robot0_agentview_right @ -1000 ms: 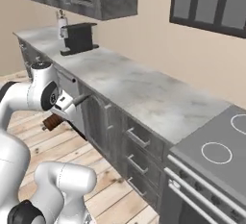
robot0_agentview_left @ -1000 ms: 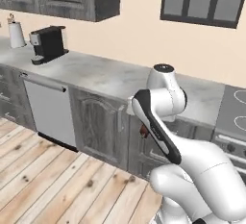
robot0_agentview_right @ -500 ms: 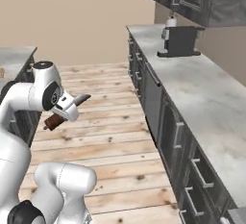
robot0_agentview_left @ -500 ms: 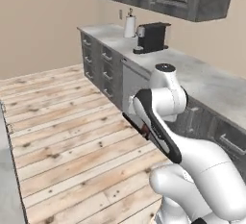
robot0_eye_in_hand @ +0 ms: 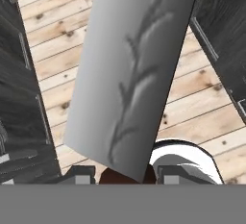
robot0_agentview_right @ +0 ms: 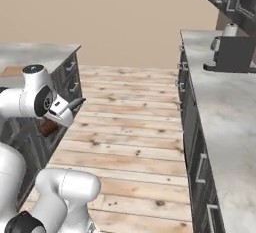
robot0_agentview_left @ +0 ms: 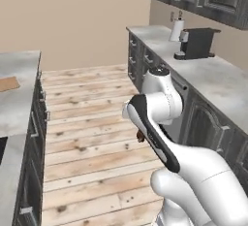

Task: Pick up the knife from the drawer and place it on the cutting board. Then place the meat from the plate to the cutting board.

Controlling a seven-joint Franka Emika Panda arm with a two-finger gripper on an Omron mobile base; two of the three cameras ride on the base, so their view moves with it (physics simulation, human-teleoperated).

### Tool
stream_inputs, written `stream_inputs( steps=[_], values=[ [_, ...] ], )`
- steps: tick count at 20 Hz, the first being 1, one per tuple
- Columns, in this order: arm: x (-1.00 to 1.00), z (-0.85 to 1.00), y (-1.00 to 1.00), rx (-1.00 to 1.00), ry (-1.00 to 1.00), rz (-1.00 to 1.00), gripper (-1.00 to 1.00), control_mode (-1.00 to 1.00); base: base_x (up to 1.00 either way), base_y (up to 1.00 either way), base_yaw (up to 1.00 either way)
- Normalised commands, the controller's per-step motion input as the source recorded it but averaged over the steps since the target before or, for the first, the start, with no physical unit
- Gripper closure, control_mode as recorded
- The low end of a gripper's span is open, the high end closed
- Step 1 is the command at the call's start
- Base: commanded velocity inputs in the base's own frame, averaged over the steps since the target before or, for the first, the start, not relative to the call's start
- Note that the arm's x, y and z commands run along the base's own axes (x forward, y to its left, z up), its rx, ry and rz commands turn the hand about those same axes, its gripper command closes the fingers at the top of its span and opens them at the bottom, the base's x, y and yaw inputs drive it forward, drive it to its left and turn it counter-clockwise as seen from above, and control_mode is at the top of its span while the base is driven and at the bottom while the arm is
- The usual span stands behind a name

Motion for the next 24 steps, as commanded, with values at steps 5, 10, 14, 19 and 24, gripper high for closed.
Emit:
stream_inputs(
  steps=[5,10,14,19,24],
  values=[
    [0.00,0.00,0.00,0.00,0.00,0.00,1.00,1.00,1.00,-0.93,0.15],
    [0.00,0.00,0.00,0.00,0.00,0.00,1.00,1.00,1.00,0.04,0.05],
    [0.00,0.00,0.00,0.00,0.00,0.00,1.00,1.00,1.00,0.36,0.00],
    [0.00,0.00,0.00,0.00,0.00,0.00,1.00,1.00,1.00,0.56,0.10],
    [0.00,0.00,0.00,0.00,0.00,0.00,1.00,1.00,1.00,0.52,0.34]
  ],
)
